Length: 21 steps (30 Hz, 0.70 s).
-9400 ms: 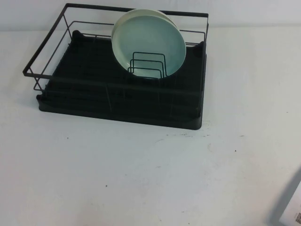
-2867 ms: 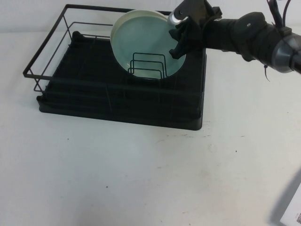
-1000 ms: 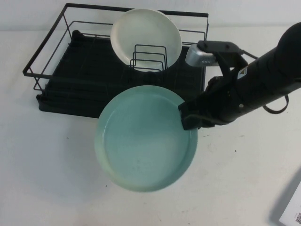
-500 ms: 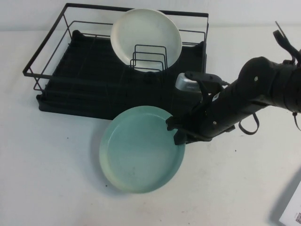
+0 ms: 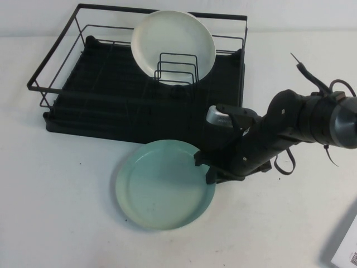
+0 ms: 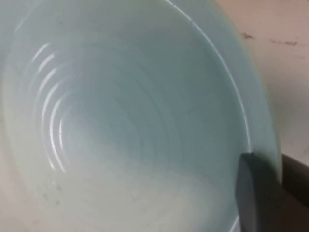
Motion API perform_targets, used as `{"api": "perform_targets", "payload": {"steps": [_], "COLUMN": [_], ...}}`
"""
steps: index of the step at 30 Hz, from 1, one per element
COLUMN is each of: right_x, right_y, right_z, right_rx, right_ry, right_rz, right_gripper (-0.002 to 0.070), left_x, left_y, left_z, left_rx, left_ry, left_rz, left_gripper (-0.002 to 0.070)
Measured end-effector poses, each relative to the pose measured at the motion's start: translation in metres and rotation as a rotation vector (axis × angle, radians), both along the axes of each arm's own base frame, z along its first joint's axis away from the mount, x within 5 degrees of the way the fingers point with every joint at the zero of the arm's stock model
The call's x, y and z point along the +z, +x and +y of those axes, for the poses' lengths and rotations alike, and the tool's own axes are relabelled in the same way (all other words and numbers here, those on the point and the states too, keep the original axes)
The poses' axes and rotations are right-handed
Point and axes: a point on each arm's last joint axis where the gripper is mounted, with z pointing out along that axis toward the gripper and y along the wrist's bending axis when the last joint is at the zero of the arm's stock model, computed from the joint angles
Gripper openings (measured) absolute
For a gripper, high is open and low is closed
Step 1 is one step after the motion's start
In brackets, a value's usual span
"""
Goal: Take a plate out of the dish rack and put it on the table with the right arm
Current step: Place the plate from the table
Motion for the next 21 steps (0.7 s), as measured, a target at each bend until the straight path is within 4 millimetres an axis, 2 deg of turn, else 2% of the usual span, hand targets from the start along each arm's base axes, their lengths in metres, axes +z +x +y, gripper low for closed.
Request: {"api": "perform_targets", "payload": {"steps": [2, 4, 10, 12, 14, 16, 21], "right_x": [-0.001, -0.003, -0.002, -0.003, 0.002, 0.013, 0.066], "right_y": [0.000, 0.001, 0.004, 0.004, 0.003, 0.001, -0.016], "right_z": [-0.001, -0.001, -0.002, -0.002, -0.002, -0.002, -0.012], "right_rx": [0.006, 0.012, 0.007, 0.009, 0.029, 0.066, 0.161], "right_ry": [-0.010, -0.022, -0.028, -0.030, -0.037, -0.048, -0.069], "right_rz": [-0.006, -0.017, -0.046, -0.047, -0.047, -0.047, -0.091], "right_gripper": [0.0013, 0.0062, 0.0314, 0.0356, 0.0364, 0.0342, 0.0194], "left_x": [0.000, 0.000, 0.000, 0.000, 0.000, 0.000, 0.000], "left_y": [0.000, 0.000, 0.000, 0.000, 0.000, 0.000, 0.000], "left_z": [0.000, 0.000, 0.000, 0.000, 0.000, 0.000, 0.000], "left_rx": [0.000, 0.000, 0.000, 0.000, 0.000, 0.000, 0.000], "left_ry": [0.000, 0.000, 0.000, 0.000, 0.000, 0.000, 0.000], "left_rz": [0.000, 0.000, 0.000, 0.000, 0.000, 0.000, 0.000], "left_gripper": [-0.0006, -0.0006, -0.0006, -0.0006, -0.0006, -0.0006, -0.0006]}}
